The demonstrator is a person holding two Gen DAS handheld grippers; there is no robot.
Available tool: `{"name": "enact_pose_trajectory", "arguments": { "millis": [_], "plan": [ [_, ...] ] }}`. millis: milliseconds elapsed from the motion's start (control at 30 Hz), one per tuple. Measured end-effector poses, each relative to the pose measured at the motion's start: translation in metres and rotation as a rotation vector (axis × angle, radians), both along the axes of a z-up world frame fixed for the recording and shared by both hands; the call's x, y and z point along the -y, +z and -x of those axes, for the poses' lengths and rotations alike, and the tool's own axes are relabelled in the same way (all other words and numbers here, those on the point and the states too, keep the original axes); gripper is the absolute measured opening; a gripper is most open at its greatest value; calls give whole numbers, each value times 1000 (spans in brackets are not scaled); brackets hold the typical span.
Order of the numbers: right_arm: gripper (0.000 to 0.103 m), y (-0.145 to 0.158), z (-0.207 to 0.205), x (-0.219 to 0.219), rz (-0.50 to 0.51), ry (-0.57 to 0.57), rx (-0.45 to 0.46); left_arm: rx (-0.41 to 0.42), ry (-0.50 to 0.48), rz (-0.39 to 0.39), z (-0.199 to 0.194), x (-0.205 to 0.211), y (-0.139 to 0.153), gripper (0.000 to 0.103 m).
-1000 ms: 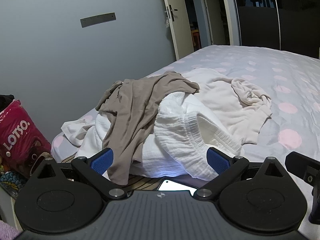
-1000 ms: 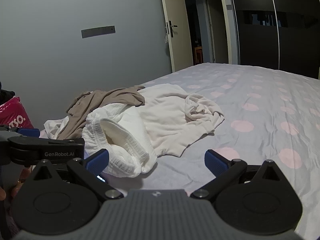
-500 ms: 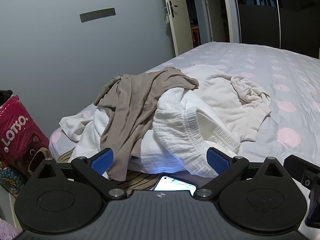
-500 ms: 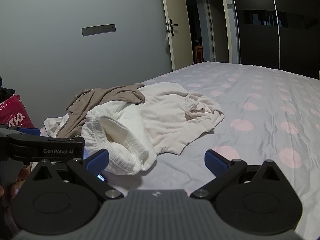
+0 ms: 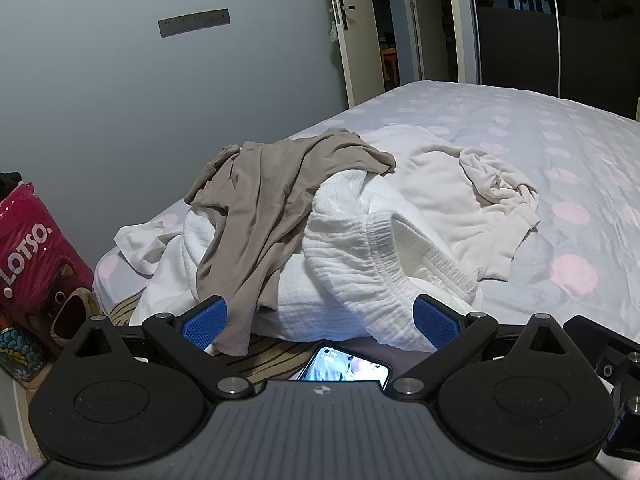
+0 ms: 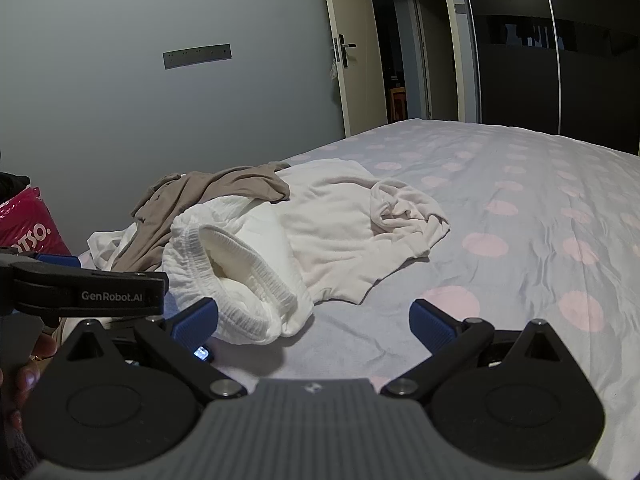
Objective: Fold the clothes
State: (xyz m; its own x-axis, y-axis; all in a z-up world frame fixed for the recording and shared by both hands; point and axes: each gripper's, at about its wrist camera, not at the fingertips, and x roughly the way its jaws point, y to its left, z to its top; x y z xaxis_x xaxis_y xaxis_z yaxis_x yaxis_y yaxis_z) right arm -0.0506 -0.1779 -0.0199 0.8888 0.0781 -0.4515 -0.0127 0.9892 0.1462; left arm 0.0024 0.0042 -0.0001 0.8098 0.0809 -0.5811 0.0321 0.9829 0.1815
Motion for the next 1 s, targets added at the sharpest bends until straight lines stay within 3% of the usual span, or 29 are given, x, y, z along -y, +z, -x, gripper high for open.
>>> {"name": "enact_pose_trajectory", "arguments": {
  "millis": [1000],
  "plan": [
    [102, -3, -1, -1, 14, -7, -1, 20, -48, -3, 2, 5, 0, 101]
  ]
}}
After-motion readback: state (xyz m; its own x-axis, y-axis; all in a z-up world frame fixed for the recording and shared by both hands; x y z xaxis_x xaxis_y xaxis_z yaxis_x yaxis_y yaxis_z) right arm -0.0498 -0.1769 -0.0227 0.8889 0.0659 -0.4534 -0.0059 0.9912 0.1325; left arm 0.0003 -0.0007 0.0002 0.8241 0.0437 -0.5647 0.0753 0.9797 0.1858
